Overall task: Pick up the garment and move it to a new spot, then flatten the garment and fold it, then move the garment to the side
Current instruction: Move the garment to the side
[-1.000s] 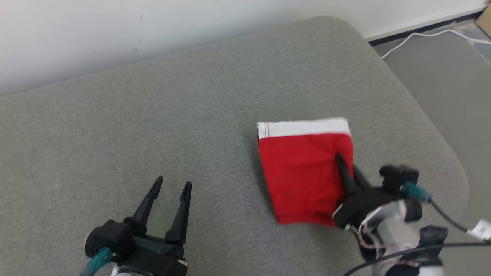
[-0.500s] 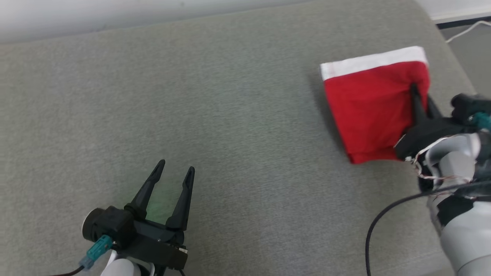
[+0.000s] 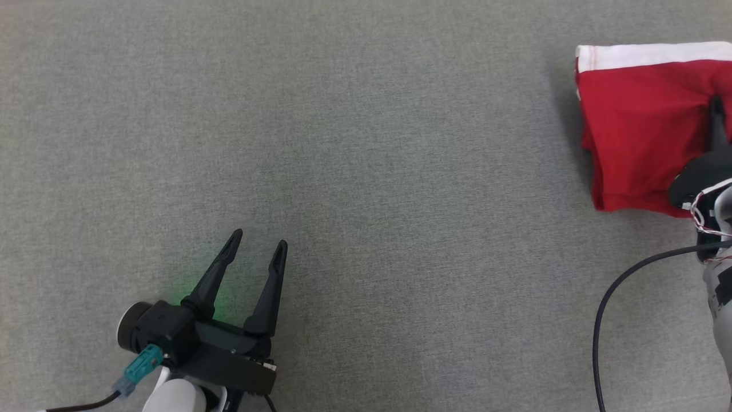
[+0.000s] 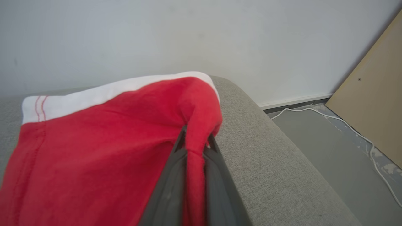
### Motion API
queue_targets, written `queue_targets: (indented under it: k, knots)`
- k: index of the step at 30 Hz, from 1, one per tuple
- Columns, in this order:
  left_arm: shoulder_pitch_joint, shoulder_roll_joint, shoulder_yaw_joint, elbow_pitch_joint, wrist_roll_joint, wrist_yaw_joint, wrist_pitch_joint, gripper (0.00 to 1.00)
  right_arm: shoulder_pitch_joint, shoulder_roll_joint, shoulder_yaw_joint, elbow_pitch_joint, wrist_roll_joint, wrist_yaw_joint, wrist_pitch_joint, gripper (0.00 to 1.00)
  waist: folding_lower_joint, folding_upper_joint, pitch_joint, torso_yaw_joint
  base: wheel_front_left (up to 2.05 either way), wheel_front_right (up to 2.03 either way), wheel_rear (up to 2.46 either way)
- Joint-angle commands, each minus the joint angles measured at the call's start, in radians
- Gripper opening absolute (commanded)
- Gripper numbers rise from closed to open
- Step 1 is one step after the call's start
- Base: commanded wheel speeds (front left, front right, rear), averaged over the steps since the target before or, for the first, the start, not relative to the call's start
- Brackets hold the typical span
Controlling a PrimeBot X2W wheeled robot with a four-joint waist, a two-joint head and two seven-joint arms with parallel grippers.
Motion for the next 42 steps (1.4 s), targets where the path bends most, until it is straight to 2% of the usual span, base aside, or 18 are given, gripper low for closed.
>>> queue_targets:
  k: [1, 9, 18, 19, 20, 21, 22, 29, 31, 34, 38, 42]
  knots:
    - [-0.006, 0.004, 0.003, -0.004, 0.009, 0.000, -0.001, 1.00, -0.006, -0.008, -0.033, 0.000, -0.030, 0.000, 0.000, 0.00, -0.0002, -0.0001, 0.015, 0.015, 0.00, 0.00, 0.00]
    - [-0.013, 0.011, 0.006, 0.000, 0.010, 0.000, -0.001, 1.00, -0.001, -0.008, -0.185, -0.029, -0.139, 0.000, 0.000, 0.00, -0.0002, -0.0001, 0.030, 0.027, 0.00, 0.00, 0.00]
    - [-0.002, 0.012, 0.013, 0.001, 0.010, 0.000, -0.001, 1.00, -0.012, 0.013, -0.281, -0.049, -0.256, 0.000, 0.000, 0.00, -0.0002, -0.0001, 0.028, 0.032, 0.00, 0.00, 0.00]
    - [-0.001, 0.011, 0.013, 0.003, 0.010, 0.000, -0.001, 1.00, -0.013, 0.017, -0.290, -0.046, -0.267, 0.000, 0.000, 0.03, -0.0002, -0.0001, 0.028, 0.032, 0.00, 0.00, 0.00]
    - [0.000, 0.010, 0.013, 0.004, 0.009, 0.000, -0.001, 1.00, -0.013, 0.019, -0.303, -0.039, -0.278, 0.000, 0.000, 0.77, -0.0002, -0.0001, 0.028, 0.032, 0.00, 0.00, 0.00]
    - [0.000, 0.009, 0.013, 0.005, 0.009, 0.000, -0.001, 1.00, -0.013, 0.022, -0.316, -0.038, -0.286, 0.000, 0.000, 0.98, -0.0002, -0.0001, 0.028, 0.032, 0.00, 0.00, 0.00]
    - [-0.001, 0.008, 0.011, 0.006, 0.008, 0.000, -0.001, 1.00, -0.014, 0.025, -0.327, -0.040, -0.297, 0.000, 0.000, 1.00, -0.0002, -0.0001, 0.028, 0.033, 0.00, 0.00, 0.00]
    - [0.003, 0.003, 0.019, 0.015, 0.000, 0.000, -0.001, 1.00, 0.014, 0.044, -0.413, -0.134, -0.394, 0.000, 0.000, 1.00, -0.0002, -0.0001, 0.014, 0.037, 0.00, 0.00, 0.00]
    - [0.010, -0.002, 0.028, 0.013, 0.001, 0.000, -0.001, 1.00, 0.031, 0.079, -0.422, -0.198, -0.418, 0.001, 0.000, 1.00, -0.0002, -0.0001, -0.003, 0.041, 0.00, 0.00, 0.00]
    - [0.025, -0.008, 0.046, 0.016, 0.006, 0.000, -0.001, 1.00, 0.052, 0.116, -0.337, -0.268, -0.391, 0.000, 0.000, 1.00, -0.0002, -0.0001, -0.028, 0.043, 0.00, 0.00, 0.00]
    - [0.042, -0.016, 0.075, 0.022, 0.013, 0.000, -0.001, 1.00, 0.116, 0.157, -0.184, -0.351, -0.292, 0.000, 0.000, 1.00, -0.0002, -0.0001, -0.066, 0.044, 0.00, 0.00, 0.00]
    - [0.066, -0.024, 0.108, 0.029, 0.027, 0.000, -0.001, 1.00, 0.200, 0.170, -0.047, -0.424, -0.193, 0.000, 0.000, 1.00, -0.0002, -0.0001, -0.112, 0.054, 0.00, 0.00, 0.00]
